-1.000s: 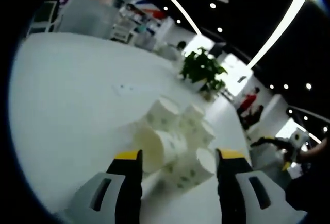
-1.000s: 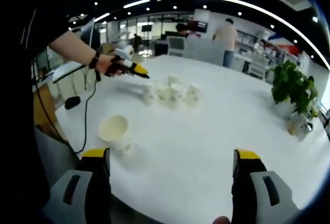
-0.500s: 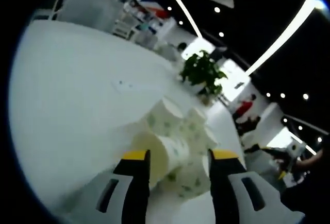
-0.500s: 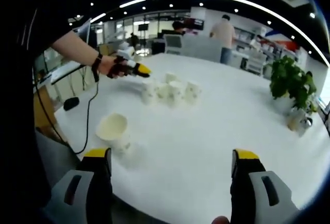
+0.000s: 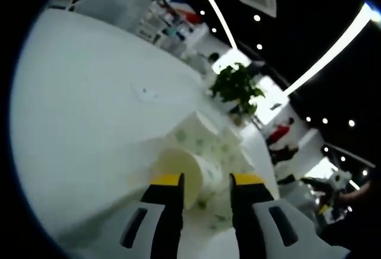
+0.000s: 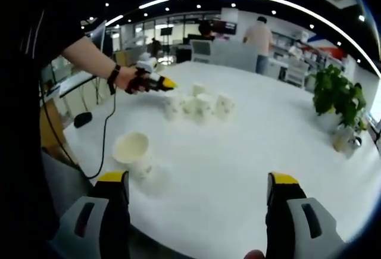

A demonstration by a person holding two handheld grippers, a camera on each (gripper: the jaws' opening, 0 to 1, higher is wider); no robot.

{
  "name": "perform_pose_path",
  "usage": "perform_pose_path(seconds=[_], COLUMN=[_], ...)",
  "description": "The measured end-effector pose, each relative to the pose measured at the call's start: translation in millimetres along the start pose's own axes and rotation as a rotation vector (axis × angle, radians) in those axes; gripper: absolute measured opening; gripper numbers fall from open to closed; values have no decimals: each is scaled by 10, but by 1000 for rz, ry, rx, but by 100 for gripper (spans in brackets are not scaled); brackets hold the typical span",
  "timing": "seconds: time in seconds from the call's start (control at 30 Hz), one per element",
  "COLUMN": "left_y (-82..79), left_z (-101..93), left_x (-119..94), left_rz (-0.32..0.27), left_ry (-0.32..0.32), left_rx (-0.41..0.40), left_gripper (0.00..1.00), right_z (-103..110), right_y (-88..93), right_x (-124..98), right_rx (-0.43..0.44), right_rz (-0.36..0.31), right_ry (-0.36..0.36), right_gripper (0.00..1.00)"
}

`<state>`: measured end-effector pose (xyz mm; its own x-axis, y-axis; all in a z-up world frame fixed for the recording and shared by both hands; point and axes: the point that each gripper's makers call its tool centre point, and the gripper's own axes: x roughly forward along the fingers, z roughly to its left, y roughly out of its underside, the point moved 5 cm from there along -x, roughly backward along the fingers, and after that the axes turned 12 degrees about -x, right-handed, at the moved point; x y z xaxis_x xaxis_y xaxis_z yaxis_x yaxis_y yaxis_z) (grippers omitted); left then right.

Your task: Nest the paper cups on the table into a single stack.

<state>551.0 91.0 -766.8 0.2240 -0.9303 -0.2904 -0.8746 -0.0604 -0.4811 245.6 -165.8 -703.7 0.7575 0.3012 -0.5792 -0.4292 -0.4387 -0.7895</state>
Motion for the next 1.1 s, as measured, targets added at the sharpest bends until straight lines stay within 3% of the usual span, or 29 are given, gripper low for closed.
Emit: perform_pose_path(seconds=[0.23,0.3,0.43,0.67,1.1], left_y=[27,23,7,12,-7], left_z=[34,87,91,-17,-214], left_x=[21,15,15,-23,-160], left_rz=[2,2,-11,-20,-18], left_ry=[-4,-47,-29,-8,10], left_rx=[-9,61,-13,32,-6], left_gripper=[15,15,10,3,0], right_z=[20,27,35,40,56], right_y=[8,7,15,4,-67], right_x=[15,22,24,13,-28], right_rx=[5,7,8,9,-1], right_rz=[-1,-1,1,-2,-40], right_ry=[-5,-8,-8,-6,0], right_gripper=[94,94,94,93,93])
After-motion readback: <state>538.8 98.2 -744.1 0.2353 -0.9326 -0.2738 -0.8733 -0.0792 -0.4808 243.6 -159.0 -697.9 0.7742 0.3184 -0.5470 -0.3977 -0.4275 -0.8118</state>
